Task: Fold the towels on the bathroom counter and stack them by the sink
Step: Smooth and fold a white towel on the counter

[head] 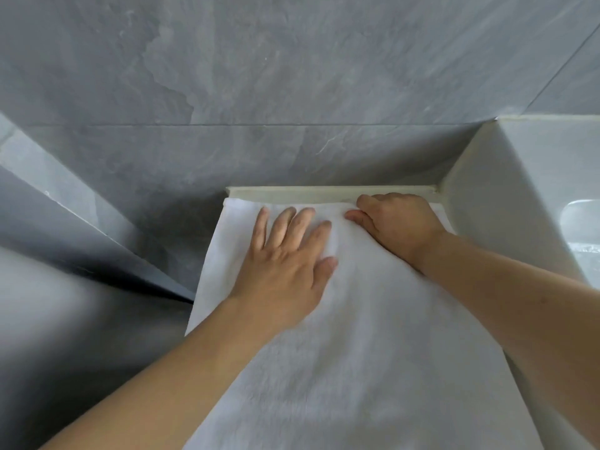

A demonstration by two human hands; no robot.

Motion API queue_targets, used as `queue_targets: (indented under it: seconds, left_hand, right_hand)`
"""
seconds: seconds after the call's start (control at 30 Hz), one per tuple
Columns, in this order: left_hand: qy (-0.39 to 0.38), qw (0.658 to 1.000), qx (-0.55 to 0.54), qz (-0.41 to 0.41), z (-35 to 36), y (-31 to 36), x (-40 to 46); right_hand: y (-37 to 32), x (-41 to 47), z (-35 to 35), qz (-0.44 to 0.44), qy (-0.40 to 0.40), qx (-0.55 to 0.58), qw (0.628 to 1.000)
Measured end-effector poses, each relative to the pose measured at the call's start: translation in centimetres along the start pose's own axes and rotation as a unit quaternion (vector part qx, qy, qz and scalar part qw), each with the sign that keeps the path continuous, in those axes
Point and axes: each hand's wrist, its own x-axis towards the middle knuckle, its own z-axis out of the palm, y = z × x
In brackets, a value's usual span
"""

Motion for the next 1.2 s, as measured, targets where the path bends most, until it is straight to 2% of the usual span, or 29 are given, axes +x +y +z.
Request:
queue_targets:
  seconds: [0.1,0.2,0.3,0.4,0.47,0.53,0.6,0.67,0.73,0.8,0.87,1.0,1.13,1.2]
  left_hand:
    - [-0.081,0.997,0.016,-0.002,0.7,-0.5,-3.6]
    - [-0.082,0.997,0.014,-0.006,0.9,-0.6,-3.4]
    - [-0.071,0.997,0.005,-0.006,1.3,-0.6,-3.1]
    - [-0.069,0.998,0.004,-0.002,1.4,-0.7,-3.4]
    - [-0.053,0.998,-0.006,-0.014,0.9,-0.4,-3.6]
    - [-0.025,0.997,-0.022,-0.072,0.1,0.1,-4.6]
    - [0.01,0.98,-0.048,-0.191,-1.1,0.4,-6.3]
    - [0.061,0.94,-0.1,-0.319,-2.6,0.0,-8.1]
    - [0.059,0.891,-0.21,-0.398,-4.2,-0.8,-9.2]
    - [-0.004,0.856,-0.313,-0.413,-5.4,-1.5,-9.5]
    - [-0.08,0.834,-0.37,-0.401,-6.3,-2.4,-10.1]
    - [-0.248,0.829,-0.386,-0.32,-6.9,-3.4,-12.7]
    - [-0.319,0.79,-0.461,-0.248,-7.5,-3.7,-15.6]
    - [-0.342,0.784,-0.455,-0.248,-8.4,-3.7,-16.0]
  right_hand:
    - [-0.1,0.3,-0.4,0.003,-0.014,-0.013,1.0]
    - [-1.1,0.9,-1.3,0.021,-0.043,-0.003,0.999]
    - [-3.3,2.3,-1.8,0.001,-0.042,0.06,0.997]
    - [-5.5,3.3,-1.0,0.06,-0.07,0.073,0.993]
    - [-6.1,3.0,-0.3,0.07,-0.035,0.05,0.996]
    - [-6.0,2.6,-0.1,0.077,0.004,0.069,0.995]
    - [-5.6,2.3,-0.1,0.075,0.005,0.077,0.994]
    - [-5.4,2.5,0.0,0.072,0.005,0.073,0.995]
    - [-5.4,2.6,0.0,0.068,0.004,0.065,0.996]
    - [-5.3,2.6,0.1,0.063,0.001,0.061,0.996]
    - [-5.3,2.8,0.1,0.061,-0.005,0.067,0.996]
    - [-5.2,3.0,-0.1,0.067,-0.02,0.072,0.995]
    - [-5.1,3.1,-0.1,0.069,-0.031,0.059,0.995]
    - [-5.2,3.2,-0.1,0.068,-0.035,0.053,0.996]
